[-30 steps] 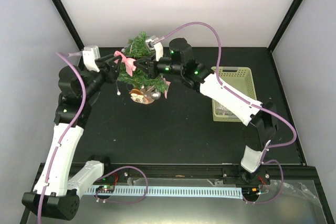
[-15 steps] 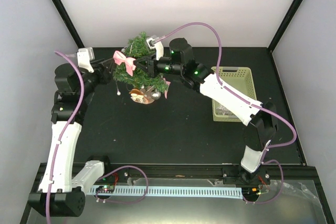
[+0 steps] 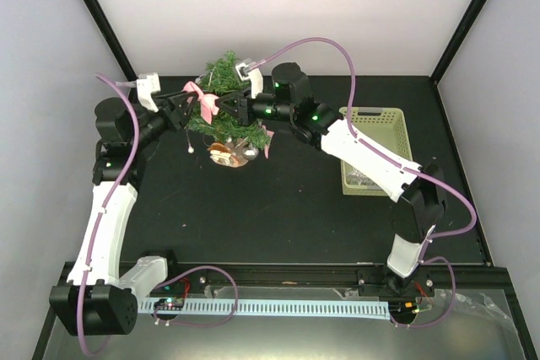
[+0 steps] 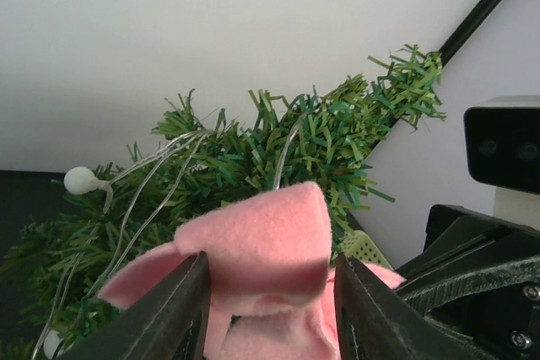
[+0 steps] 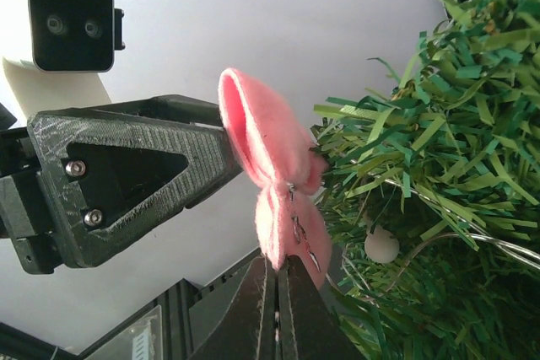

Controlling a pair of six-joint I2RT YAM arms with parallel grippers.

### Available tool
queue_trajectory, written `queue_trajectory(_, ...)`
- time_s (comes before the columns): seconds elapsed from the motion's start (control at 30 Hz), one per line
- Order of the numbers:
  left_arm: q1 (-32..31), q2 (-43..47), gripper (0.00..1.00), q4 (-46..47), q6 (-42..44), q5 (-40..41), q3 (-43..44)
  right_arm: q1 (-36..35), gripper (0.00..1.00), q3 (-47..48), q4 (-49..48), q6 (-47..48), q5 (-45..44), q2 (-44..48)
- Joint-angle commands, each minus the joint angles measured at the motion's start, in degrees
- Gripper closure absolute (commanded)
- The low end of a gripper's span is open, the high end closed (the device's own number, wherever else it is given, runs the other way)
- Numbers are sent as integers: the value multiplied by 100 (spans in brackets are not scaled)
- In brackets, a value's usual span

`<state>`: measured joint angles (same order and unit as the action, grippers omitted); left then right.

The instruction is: Decorate the small christmas tree

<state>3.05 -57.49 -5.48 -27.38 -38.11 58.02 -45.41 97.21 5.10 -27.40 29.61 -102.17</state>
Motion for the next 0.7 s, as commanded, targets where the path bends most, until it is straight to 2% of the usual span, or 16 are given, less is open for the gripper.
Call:
queue_trajectory(0.0, 48, 13, 59, 557, -64, -139, -3, -29, 99, -44, -170, -25, 23, 263)
queue_trajectory(0.37, 50, -192, 98, 324, 137, 41, 269, -29, 99, 21, -315, -139, -24, 246)
queue_trajectory(0.67, 48, -412, 98, 240, 57, -73, 756, -28, 99, 71, -403, -288, 83, 225)
